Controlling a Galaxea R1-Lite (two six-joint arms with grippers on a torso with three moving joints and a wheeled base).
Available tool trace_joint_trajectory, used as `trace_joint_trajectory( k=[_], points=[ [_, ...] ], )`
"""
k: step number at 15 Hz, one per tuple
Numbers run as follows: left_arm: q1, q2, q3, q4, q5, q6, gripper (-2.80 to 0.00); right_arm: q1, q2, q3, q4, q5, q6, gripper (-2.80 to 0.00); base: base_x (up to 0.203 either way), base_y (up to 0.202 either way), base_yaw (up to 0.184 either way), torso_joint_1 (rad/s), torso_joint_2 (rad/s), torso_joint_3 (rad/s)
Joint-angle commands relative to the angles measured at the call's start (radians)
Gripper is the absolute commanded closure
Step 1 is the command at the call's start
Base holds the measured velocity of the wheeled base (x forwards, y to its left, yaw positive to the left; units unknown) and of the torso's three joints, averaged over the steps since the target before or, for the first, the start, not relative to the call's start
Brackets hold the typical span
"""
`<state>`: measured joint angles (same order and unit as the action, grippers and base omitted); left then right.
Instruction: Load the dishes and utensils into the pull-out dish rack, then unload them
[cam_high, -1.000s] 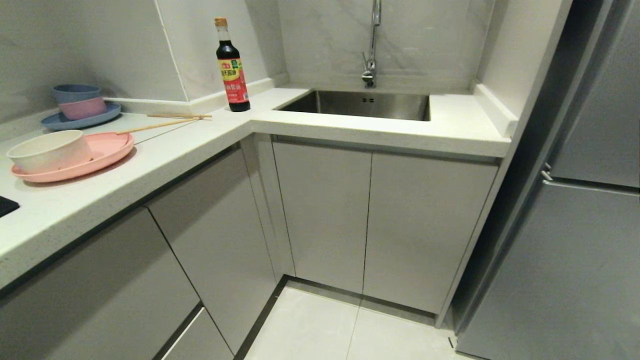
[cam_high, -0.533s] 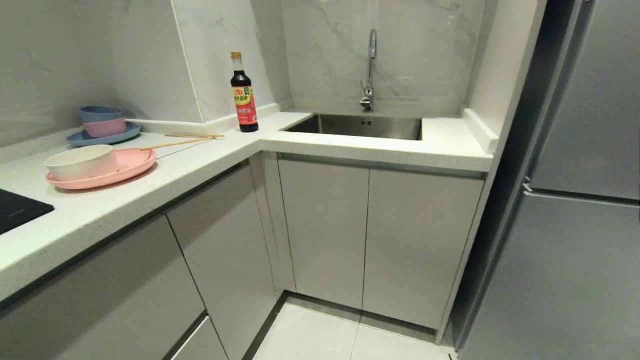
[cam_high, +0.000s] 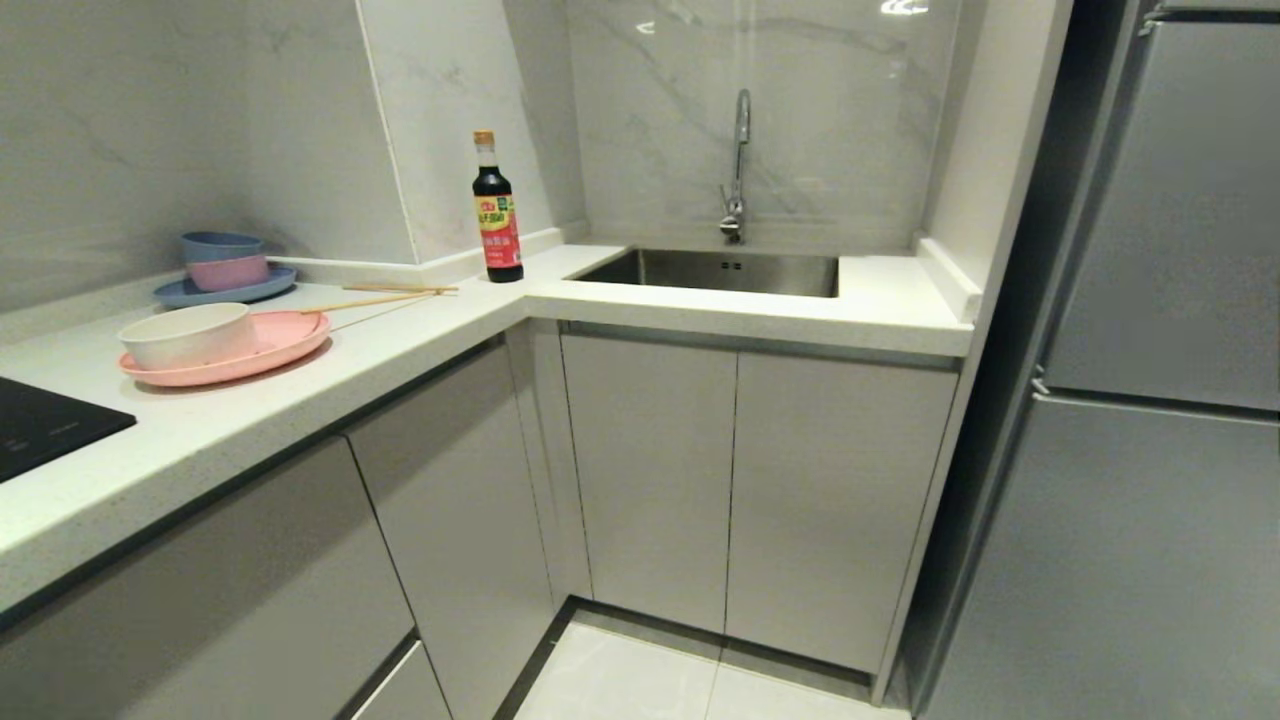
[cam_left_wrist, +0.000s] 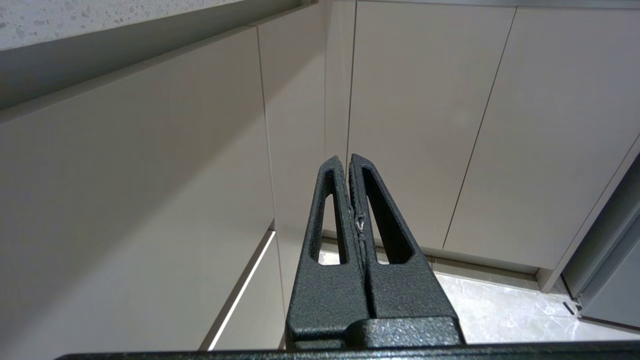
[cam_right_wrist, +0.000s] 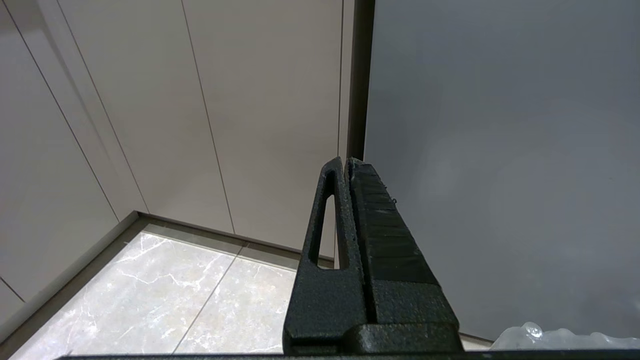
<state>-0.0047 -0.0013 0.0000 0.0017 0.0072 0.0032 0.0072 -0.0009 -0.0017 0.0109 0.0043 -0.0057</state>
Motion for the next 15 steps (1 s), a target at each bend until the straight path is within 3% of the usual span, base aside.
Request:
trace_joint_trajectory(
  k=[1, 15],
  points=[
    [0.0, 0.0, 0.0, 0.0, 0.0, 0.0, 0.0, 0.0, 0.0, 0.0, 0.0, 0.0, 0.0, 0.0, 0.0, 0.0, 0.0, 0.0, 0.0, 0.0],
    [0.0, 0.0, 0.0, 0.0, 0.0, 0.0, 0.0, 0.0, 0.001, 0.0, 0.0, 0.0, 0.008, 0.0, 0.0, 0.0, 0.0, 0.0, 0.0, 0.0]
  ],
)
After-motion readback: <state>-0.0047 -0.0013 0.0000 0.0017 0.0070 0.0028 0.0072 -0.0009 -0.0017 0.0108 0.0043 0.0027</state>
